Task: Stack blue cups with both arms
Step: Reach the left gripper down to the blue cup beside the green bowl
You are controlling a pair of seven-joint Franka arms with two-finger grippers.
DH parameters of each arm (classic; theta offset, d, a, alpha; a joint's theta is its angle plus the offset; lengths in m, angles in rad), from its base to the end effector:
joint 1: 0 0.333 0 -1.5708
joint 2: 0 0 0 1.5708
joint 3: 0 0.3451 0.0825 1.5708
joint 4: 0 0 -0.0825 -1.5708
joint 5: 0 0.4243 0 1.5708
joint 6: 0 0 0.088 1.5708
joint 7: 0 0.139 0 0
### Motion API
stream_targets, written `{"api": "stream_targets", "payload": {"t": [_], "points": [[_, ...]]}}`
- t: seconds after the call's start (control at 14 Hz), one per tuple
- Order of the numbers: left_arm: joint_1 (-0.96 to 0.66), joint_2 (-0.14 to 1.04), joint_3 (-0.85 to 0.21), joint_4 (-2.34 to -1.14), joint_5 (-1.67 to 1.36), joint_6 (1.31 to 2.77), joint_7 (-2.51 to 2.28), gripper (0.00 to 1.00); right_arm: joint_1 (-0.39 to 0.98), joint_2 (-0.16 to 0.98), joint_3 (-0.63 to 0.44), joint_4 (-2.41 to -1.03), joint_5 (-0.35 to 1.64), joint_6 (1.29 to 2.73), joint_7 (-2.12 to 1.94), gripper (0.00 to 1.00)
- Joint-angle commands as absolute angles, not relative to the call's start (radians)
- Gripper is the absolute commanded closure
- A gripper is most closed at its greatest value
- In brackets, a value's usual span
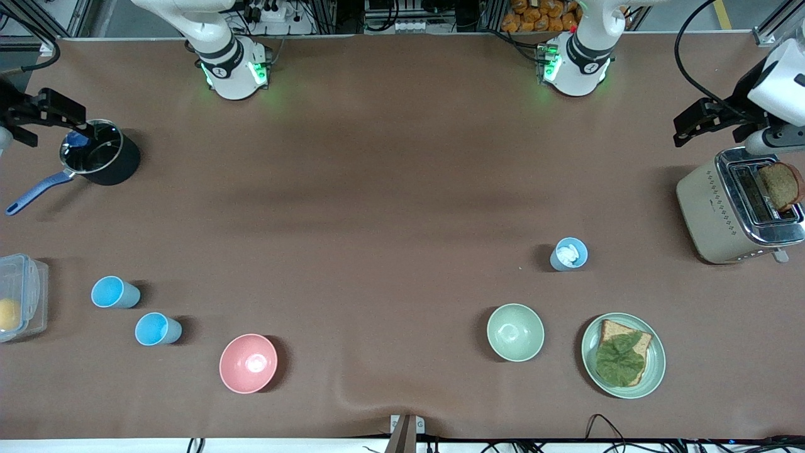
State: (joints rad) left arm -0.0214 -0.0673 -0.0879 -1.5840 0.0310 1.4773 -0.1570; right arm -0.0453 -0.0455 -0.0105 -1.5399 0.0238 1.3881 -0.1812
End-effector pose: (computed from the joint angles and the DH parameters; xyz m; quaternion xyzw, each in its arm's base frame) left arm 0.5578 -0.0584 0.6458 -0.9993 -0.0251 0.0172 0.0209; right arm 0.5556 -0.0275 0.6486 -0.9965 -0.0641 0.0513 0.0182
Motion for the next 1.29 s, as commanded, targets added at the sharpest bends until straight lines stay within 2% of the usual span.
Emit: {"api": "stream_targets", "payload": {"t": [0.0, 0.14, 0.29, 0.5, 0.57, 0.71, 0.86, 1.07, 1.21], "points": [[-0.017, -0.09, -0.083, -1.588, 0.012, 1.462, -0.138, 0.0, -0.061, -0.049, -0.006, -1.54, 0.037, 1.382, -0.187, 0.0], [-0.021, -0.078, -0.081, -1.572, 0.023, 1.463, -0.14, 0.0, -0.058, -0.048, -0.006, -1.536, 0.037, 1.384, -0.187, 0.0], [-0.014, 0.013, -0.081, -1.521, 0.021, 1.463, -0.132, 0.0, -0.058, -0.046, -0.006, -1.531, 0.041, 1.385, -0.184, 0.0], [-0.009, 0.106, -0.081, -1.557, 0.008, 1.56, -0.106, 0.0, -0.052, 0.018, -0.005, -1.525, 0.04, 1.379, -0.186, 0.0], [-0.003, 0.116, -0.081, -1.612, 0.008, 1.63, -0.106, 0.0, -0.054, 0.047, -0.005, -1.526, 0.034, 1.367, -0.186, 0.0], [0.005, 0.11, -0.084, -1.803, 0.005, 1.85, -0.109, 0.0, -0.07, 0.126, -0.006, -1.522, 0.025, 1.365, -0.187, 0.0], [0.005, 0.123, -0.087, -1.958, 0.006, 2.07, -0.117, 0.0, -0.133, 0.194, -0.006, -1.499, 0.028, 1.391, -0.189, 0.0], [0.003, 0.163, -0.089, -2.101, 0.006, 2.277, -0.12, 0.0, -0.248, 0.354, -0.006, -1.422, 0.032, 1.515, -0.207, 0.0], [-0.001, 0.205, -0.092, -2.115, 0.006, 2.313, -0.118, 0.0, -0.261, 0.423, -0.006, -1.417, 0.025, 1.609, -0.293, 0.0]]}}
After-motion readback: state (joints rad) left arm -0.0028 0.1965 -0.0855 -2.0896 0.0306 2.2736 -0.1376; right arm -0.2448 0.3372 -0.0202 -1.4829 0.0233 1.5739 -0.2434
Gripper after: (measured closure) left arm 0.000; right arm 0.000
